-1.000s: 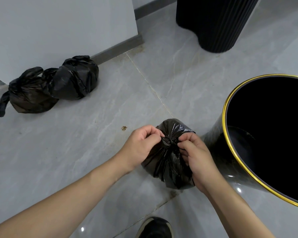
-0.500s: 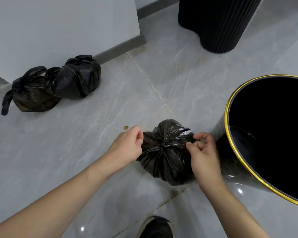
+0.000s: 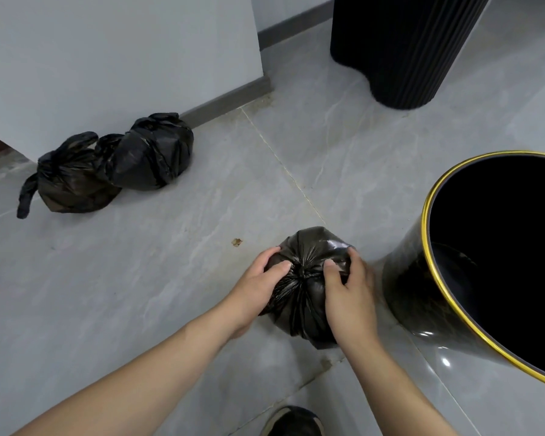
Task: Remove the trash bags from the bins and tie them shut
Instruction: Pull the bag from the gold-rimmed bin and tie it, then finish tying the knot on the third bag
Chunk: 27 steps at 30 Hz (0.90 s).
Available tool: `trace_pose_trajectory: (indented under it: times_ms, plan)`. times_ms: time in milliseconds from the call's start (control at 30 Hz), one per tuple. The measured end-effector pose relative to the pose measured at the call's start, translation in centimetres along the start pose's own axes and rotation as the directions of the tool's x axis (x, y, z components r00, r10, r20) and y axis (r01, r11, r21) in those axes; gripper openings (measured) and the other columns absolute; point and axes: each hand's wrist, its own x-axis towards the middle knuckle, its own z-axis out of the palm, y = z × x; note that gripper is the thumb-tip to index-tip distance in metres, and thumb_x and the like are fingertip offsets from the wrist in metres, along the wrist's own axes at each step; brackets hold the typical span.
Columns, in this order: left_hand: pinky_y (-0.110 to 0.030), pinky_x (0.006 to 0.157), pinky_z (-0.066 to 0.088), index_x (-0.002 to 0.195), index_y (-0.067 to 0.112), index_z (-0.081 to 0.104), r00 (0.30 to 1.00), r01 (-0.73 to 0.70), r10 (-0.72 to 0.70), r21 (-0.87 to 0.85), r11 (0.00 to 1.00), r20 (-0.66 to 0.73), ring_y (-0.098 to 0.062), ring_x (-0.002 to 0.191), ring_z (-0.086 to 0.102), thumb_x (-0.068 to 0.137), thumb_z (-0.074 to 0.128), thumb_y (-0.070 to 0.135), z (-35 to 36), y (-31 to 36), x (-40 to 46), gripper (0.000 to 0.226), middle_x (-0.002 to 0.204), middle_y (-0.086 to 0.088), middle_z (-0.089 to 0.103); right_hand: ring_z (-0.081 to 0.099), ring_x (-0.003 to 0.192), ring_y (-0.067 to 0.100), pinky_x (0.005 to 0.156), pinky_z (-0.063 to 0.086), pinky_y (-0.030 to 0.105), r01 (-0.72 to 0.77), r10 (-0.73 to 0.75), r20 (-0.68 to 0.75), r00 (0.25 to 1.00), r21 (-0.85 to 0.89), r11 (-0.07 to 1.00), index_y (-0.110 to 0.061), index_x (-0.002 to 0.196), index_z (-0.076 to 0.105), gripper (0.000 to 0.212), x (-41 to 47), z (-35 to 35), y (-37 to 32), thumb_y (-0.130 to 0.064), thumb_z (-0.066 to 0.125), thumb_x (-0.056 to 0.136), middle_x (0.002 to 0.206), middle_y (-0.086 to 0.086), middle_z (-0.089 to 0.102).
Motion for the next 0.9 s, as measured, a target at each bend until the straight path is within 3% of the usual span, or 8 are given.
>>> trace_pose_trajectory:
  times_ms: [100,200,300,467,600,700,800,900]
  plan:
    - [-0.032,0.096,0.050,0.125,0.024,0.058,0.994,-0.039,0.034,-0.043,0.998,-0.108,-0.013,0.108,0.065,0.095,0.056,0.025,-1.0,1.5,0.4,0.030,0.119,-0.001,0.068,0.039,0.134,0.018,0.110,0.033,0.039,0.071,-0.072,-0.018,0.997,-0.021,0.997,-0.024,0.143,0.039,0.053,1.2,1.2,-2.9,-0.042,0.046,0.093,0.146,-0.003,0.041]
    - [-0.030,0.079,0.052,0.118,0.021,0.061,0.980,-0.054,0.031,-0.114,0.992,-0.198,-0.017,0.101,0.066,0.096,0.054,0.024,-3.4,4.6,1.0,0.023,0.112,-0.003,0.069,0.042,0.129,0.020,0.100,0.034,0.036,0.093,-0.093,0.015,0.996,0.026,0.995,-0.022,0.141,0.040,0.052,2.8,2.5,-7.4,-0.035,0.044,0.091,0.144,-0.002,0.042]
    - [-0.028,0.067,0.048,0.110,0.022,0.063,0.965,-0.096,0.054,-0.155,0.983,-0.256,-0.018,0.088,0.066,0.096,0.052,0.024,-6.7,8.5,2.3,0.018,0.104,-0.005,0.070,0.032,0.137,0.021,0.113,0.026,0.038,0.140,-0.153,0.088,0.984,0.139,0.980,-0.016,0.146,0.032,0.059,4.5,4.3,-12.5,-0.030,0.040,0.089,0.150,0.003,0.035]
    - [-0.028,0.065,0.048,0.108,0.022,0.059,0.929,-0.130,0.044,-0.211,0.969,-0.368,-0.022,0.080,0.064,0.093,0.054,0.031,-12.2,15.1,6.3,0.018,0.100,-0.006,0.068,0.042,0.128,0.025,0.110,0.034,0.048,0.135,-0.172,0.179,0.969,0.203,0.970,-0.022,0.143,0.031,0.067,9.7,8.0,-20.7,-0.022,0.039,0.077,0.144,0.002,0.039]
    - [-0.036,0.075,0.048,0.085,0.017,0.068,0.935,-0.168,0.067,-0.270,0.948,-0.347,-0.025,0.079,0.065,0.089,0.055,0.027,-15.1,19.2,10.6,0.017,0.089,-0.009,0.070,0.051,0.106,0.022,0.090,0.042,0.033,0.239,-0.263,0.214,0.941,0.131,0.962,-0.016,0.133,0.043,0.053,15.1,11.5,-25.3,-0.010,0.045,0.080,0.127,0.003,0.050]
    - [-0.029,0.065,0.047,0.072,0.016,0.064,0.924,-0.226,0.108,-0.296,0.928,-0.366,-0.022,0.066,0.062,0.086,0.054,0.018,-16.4,21.3,14.5,0.017,0.075,-0.007,0.066,0.051,0.100,0.020,0.085,0.040,0.030,0.290,-0.303,0.238,0.923,0.088,0.953,-0.015,0.130,0.047,0.048,19.1,14.2,-27.1,-0.010,0.044,0.083,0.124,0.004,0.052]
    - [-0.024,0.056,0.046,0.087,0.010,0.064,0.917,-0.250,0.109,-0.341,0.906,-0.384,-0.021,0.063,0.060,0.081,0.055,0.016,-17.1,22.3,18.1,0.012,0.084,-0.011,0.063,0.054,0.105,0.024,0.093,0.045,0.036,0.327,-0.331,0.231,0.915,0.056,0.943,-0.018,0.126,0.053,0.045,22.4,16.1,-27.9,-0.011,0.043,0.082,0.127,0.007,0.054]
    - [-0.024,0.053,0.048,0.121,0.007,0.055,0.897,-0.300,0.122,-0.382,0.874,-0.426,-0.023,0.076,0.063,0.067,0.060,0.022,-17.7,22.5,20.9,0.056,0.098,-0.010,0.065,0.057,0.103,0.025,0.092,0.047,0.035,0.365,-0.372,0.232,0.899,0.074,0.928,-0.020,0.109,0.057,0.033,25.1,17.6,-28.4,-0.009,0.044,0.082,0.115,0.007,0.060]
